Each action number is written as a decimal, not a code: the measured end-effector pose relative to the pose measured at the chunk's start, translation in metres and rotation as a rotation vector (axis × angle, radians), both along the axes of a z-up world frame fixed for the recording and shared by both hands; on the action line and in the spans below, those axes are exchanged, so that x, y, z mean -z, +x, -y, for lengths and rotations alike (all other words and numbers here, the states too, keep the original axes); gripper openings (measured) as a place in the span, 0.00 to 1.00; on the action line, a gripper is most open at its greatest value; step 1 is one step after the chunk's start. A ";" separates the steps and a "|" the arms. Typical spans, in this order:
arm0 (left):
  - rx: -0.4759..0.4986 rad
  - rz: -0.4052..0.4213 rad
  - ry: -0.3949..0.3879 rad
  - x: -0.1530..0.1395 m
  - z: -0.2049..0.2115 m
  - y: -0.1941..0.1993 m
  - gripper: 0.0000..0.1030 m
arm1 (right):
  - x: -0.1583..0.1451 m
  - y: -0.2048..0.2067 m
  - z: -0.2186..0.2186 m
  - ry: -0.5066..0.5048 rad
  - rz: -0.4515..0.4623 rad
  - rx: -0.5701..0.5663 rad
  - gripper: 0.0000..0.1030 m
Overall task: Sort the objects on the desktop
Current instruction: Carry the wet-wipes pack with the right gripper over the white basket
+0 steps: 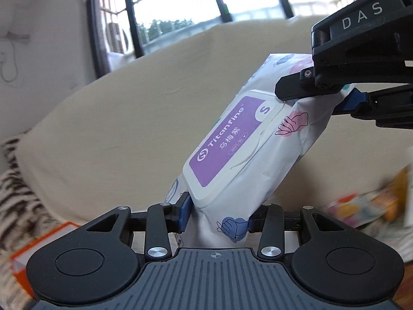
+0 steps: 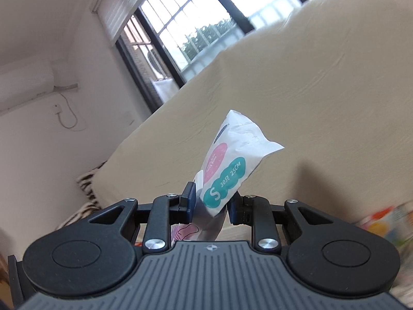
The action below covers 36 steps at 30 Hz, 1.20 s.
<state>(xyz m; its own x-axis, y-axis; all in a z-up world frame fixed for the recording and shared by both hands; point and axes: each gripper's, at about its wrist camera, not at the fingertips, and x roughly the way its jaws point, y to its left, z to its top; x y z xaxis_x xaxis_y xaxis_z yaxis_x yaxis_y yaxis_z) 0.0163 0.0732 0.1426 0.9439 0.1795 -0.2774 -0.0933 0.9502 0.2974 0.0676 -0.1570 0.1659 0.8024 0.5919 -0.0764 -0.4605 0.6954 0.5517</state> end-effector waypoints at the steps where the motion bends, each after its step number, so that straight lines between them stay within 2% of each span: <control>1: -0.014 -0.008 0.013 0.003 -0.011 0.003 0.40 | 0.003 0.005 -0.012 0.012 -0.012 -0.014 0.27; 5: -0.061 -0.045 0.050 0.013 -0.053 0.009 0.40 | 0.021 0.021 -0.057 0.050 -0.072 -0.052 0.27; 11: -0.076 -0.100 0.041 0.032 -0.083 0.017 0.39 | 0.042 0.034 -0.097 0.040 -0.134 -0.050 0.27; 19: -0.028 -0.175 0.037 0.053 -0.088 0.028 0.39 | 0.067 0.044 -0.104 0.062 -0.234 -0.009 0.27; 23: -0.016 -0.201 0.022 0.063 -0.091 0.028 0.39 | 0.080 0.042 -0.106 0.034 -0.264 -0.009 0.27; 30: 0.006 -0.267 0.025 0.065 -0.079 0.042 0.39 | 0.095 0.043 -0.103 0.045 -0.338 0.007 0.28; 36: 0.010 -0.322 0.053 0.061 -0.075 0.048 0.41 | 0.106 0.043 -0.104 0.065 -0.395 0.007 0.33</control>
<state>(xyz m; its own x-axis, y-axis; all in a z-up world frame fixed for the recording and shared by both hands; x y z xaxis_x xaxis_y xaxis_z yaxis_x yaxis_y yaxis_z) 0.0641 0.1487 0.0816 0.8112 0.1930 -0.5521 0.0226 0.9329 0.3594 0.1109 -0.0530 0.0597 0.7229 0.6000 -0.3425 -0.1993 0.6558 0.7281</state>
